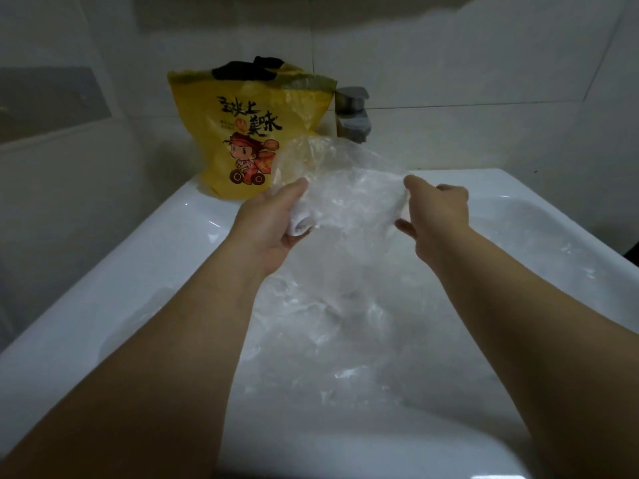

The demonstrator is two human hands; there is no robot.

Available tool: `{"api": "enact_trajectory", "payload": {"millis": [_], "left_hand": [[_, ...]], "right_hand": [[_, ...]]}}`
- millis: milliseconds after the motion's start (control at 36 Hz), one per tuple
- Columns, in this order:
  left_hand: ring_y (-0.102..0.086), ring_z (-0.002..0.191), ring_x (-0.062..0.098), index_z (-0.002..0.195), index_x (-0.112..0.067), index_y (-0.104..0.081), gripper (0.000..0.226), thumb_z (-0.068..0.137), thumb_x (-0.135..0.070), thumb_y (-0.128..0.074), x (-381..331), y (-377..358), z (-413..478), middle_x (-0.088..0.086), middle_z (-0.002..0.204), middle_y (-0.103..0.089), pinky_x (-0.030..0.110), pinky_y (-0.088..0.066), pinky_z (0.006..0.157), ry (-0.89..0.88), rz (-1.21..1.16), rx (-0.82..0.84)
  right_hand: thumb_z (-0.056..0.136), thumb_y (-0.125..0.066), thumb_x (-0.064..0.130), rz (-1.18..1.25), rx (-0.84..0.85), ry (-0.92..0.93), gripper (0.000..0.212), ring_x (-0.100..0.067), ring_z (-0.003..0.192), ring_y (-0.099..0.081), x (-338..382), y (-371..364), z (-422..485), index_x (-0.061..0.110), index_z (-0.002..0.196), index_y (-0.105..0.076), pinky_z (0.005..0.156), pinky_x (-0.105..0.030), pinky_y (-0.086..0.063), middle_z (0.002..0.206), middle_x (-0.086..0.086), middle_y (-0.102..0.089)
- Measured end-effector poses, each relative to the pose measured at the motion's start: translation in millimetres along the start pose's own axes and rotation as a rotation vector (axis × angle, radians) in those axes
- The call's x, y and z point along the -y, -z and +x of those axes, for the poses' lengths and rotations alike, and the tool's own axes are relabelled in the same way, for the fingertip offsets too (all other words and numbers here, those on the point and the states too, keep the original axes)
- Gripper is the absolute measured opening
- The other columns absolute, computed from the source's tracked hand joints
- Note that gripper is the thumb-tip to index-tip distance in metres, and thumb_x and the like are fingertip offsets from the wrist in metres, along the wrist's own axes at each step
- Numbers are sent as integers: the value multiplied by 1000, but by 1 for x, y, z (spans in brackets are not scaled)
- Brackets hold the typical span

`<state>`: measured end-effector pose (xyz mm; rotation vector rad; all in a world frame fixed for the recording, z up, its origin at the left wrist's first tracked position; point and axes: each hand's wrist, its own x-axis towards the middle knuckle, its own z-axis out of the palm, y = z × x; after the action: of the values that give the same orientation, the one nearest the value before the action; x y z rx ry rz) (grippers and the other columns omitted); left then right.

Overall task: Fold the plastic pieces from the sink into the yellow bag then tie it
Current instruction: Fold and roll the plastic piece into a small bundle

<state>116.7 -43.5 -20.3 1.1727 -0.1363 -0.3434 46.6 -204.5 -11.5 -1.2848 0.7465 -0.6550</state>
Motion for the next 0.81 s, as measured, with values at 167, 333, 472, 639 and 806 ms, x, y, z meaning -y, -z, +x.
{"api": "enact_trajectory", "payload": {"millis": [167, 333, 472, 639, 806], "left_hand": [[-62, 99, 19, 122, -16, -56, 25, 99, -25, -53, -1, -1, 1, 2, 115, -60, 31, -59, 67, 10, -117, 28], [-67, 100, 22, 125, -9, -57, 31, 98, -24, -54, 1, -2, -4, 9, 122, -65, 31, -59, 66, 23, -79, 111], [-68, 98, 14, 120, -14, -62, 27, 94, -23, -60, 2, -2, -7, 1, 111, -71, 29, -57, 74, 8, 48, 187], [-70, 82, 17, 106, -10, -68, 20, 92, -23, -64, 1, -3, -7, 4, 94, -75, 30, -58, 76, -38, 135, 155], [-68, 103, 20, 121, -14, -66, 39, 87, -33, -69, -2, 1, -4, 3, 114, -71, 32, -54, 86, 7, 162, 134]], "right_hand": [[90, -59, 44, -254, 212, 315, 38, -22, 65, -46, 3, -9, -25, 14, 71, -44, 66, -37, -45, 70, -9, -46], [88, -47, 66, -422, 418, 180, 68, -22, 87, -60, -6, -12, -29, 3, 112, -61, 78, -41, -54, 101, -11, -63], [70, -56, 74, -225, 895, 31, 76, -22, 114, -56, -1, -4, -30, 23, 127, -57, 93, -43, -47, 129, -11, -60], [94, -57, 17, -146, 606, 77, 12, -30, 76, -65, -5, -8, -22, 6, 97, -61, 68, -39, -56, 91, -17, -65], [92, -34, 4, 298, 607, -156, 36, -17, 40, -34, 4, -1, -12, 9, 58, -43, 48, -25, -26, 47, -5, -38]]}}
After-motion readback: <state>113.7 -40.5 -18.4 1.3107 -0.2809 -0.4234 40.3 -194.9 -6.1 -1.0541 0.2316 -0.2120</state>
